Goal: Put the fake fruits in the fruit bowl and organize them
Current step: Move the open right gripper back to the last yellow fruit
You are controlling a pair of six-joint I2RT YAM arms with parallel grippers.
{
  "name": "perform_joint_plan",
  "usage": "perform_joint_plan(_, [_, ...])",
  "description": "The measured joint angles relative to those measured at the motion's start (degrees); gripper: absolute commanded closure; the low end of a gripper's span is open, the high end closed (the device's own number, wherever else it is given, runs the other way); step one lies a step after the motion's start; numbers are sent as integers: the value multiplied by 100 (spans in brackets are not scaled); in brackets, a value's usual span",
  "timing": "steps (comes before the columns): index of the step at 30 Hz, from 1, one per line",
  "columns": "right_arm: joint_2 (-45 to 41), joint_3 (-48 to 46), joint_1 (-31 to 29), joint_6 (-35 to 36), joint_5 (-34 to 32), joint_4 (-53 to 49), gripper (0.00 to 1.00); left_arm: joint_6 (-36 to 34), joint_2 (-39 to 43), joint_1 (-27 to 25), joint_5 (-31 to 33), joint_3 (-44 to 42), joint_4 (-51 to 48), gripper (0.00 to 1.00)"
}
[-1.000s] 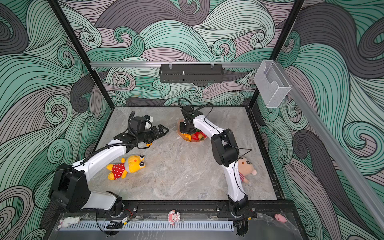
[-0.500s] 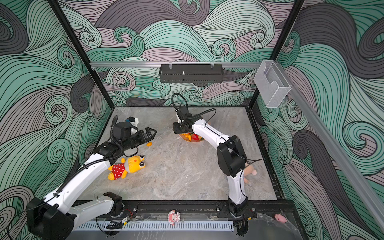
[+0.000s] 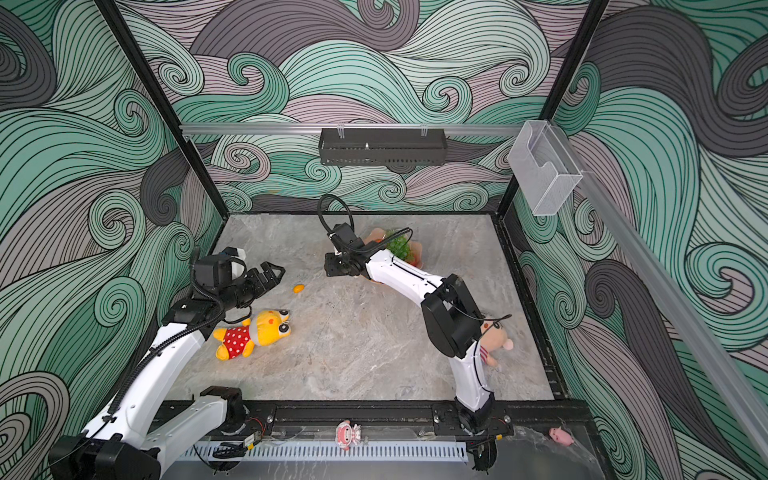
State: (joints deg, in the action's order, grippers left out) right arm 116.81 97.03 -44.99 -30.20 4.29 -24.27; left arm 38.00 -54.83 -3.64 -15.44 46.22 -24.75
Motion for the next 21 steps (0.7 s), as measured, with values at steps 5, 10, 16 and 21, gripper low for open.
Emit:
perform_joint_plan(5, [544, 433, -267, -267, -85, 13, 56, -9, 24, 286, -223, -35, -17, 1])
perform_joint_plan(10, [1241, 1165, -470, -542, -87, -48, 56, -11, 22, 603, -389, -39, -15, 1])
perform_joint_plan(16, [2035, 2140, -601, -791, -83, -271, 56, -31, 17, 885, -516, -61, -15, 1])
perform_joint_plan(21, [2507, 2769, -627, -984, -85, -535, 56, -48, 17, 953, -603, -63, -15, 2])
